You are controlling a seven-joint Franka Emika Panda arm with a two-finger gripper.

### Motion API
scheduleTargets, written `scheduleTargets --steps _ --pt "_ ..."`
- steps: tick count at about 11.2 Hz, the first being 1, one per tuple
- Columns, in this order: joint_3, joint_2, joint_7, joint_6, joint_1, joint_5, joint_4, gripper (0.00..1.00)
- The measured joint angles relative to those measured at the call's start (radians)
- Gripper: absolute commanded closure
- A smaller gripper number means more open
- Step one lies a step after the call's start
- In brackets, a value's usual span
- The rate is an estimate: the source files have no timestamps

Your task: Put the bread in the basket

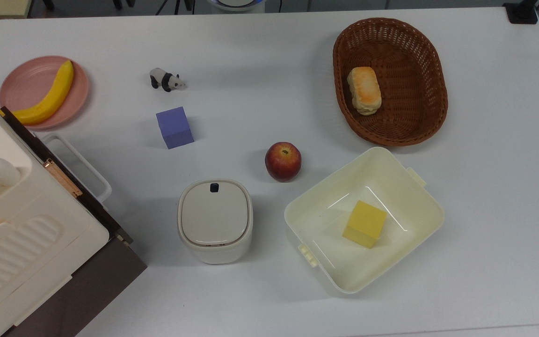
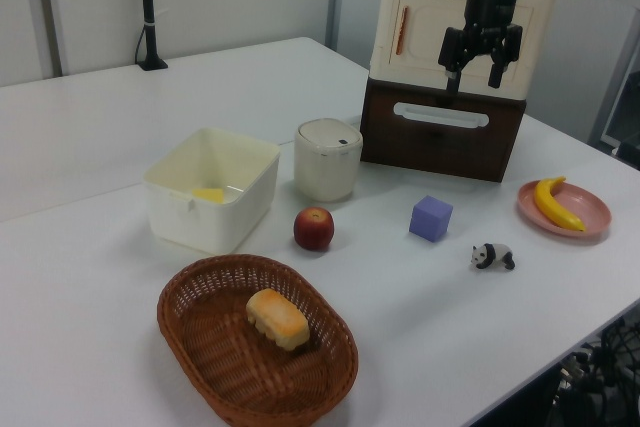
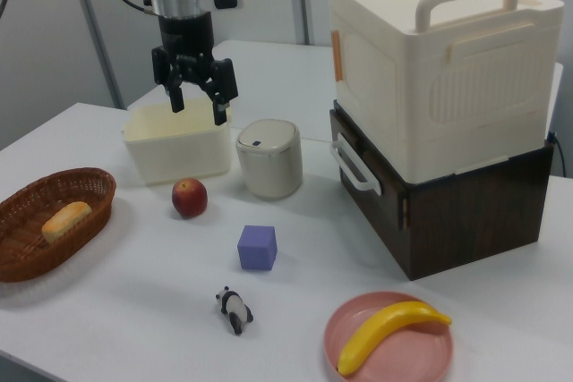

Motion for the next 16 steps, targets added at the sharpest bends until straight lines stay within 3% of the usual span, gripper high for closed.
scheduleTargets --steps 10,12,16 --pt "0.014 0.029 -0.067 0.088 0.019 0.013 -0.003 0.0" --pt "0.019 0.017 -0.07 0.187 0.076 0.013 -0.097 0.0" --pt "0.02 -0.103 -0.062 0.421 0.128 0.034 -0.415 0.0"
